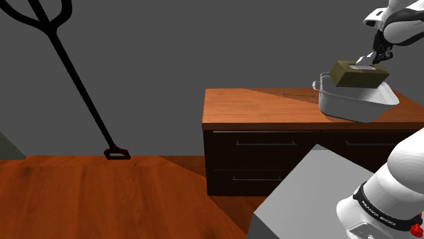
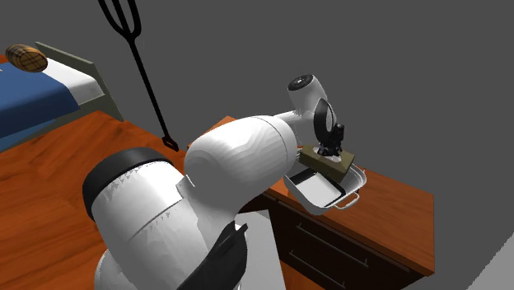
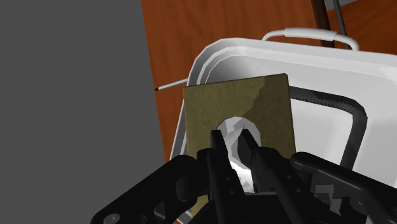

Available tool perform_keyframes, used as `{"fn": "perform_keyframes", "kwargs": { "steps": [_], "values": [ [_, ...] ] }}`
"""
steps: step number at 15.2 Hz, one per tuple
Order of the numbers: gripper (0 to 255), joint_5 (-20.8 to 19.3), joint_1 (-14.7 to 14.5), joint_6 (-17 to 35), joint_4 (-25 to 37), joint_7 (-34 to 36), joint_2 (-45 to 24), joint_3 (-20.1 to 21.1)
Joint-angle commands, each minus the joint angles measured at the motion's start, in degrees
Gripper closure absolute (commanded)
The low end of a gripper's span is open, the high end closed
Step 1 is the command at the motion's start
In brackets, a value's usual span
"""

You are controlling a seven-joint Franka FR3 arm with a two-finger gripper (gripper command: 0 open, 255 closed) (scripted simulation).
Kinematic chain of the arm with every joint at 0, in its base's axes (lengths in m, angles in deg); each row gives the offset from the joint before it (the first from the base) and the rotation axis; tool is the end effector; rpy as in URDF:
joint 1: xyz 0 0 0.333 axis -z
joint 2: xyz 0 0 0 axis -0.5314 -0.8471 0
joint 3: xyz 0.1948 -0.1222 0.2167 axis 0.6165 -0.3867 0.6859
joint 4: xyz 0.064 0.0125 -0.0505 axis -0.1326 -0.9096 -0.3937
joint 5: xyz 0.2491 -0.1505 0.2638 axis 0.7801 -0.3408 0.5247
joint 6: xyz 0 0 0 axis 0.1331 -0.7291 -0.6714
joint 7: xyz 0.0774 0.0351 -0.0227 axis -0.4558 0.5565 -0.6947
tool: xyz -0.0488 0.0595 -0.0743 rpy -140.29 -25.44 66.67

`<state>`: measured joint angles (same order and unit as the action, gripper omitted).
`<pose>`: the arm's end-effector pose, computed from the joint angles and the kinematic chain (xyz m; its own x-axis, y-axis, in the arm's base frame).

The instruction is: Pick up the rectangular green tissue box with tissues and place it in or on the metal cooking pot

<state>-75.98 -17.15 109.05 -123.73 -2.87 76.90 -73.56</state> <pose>0.2257 -0.4019 0.5000 0.8328 0.4801 -0.2756 0.5522 -0.6855 0.4745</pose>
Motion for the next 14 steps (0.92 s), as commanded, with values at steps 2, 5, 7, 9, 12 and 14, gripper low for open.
{"fn": "perform_keyframes", "kwargs": {
  "steps": [2,5,7,9,12,14],
  "values": [
    [255,0.0,0.0,0.1,0.0,0.0,0.0,-0.1],
    [0,0.0,0.0,0.1,0.0,0.0,0.0,-0.1],
    [0,0.0,0.0,0.1,0.0,0.0,0.0,-0.1],
    [0,0.0,0.0,0.1,0.0,0.0,0.0,-0.1],
    [0,0.9,0.4,-4.3,0.3,-0.4,3.3,3.0],
    [0,1.9,0.7,-8.1,0.8,-0.8,5.9,5.6]
  ]
}}
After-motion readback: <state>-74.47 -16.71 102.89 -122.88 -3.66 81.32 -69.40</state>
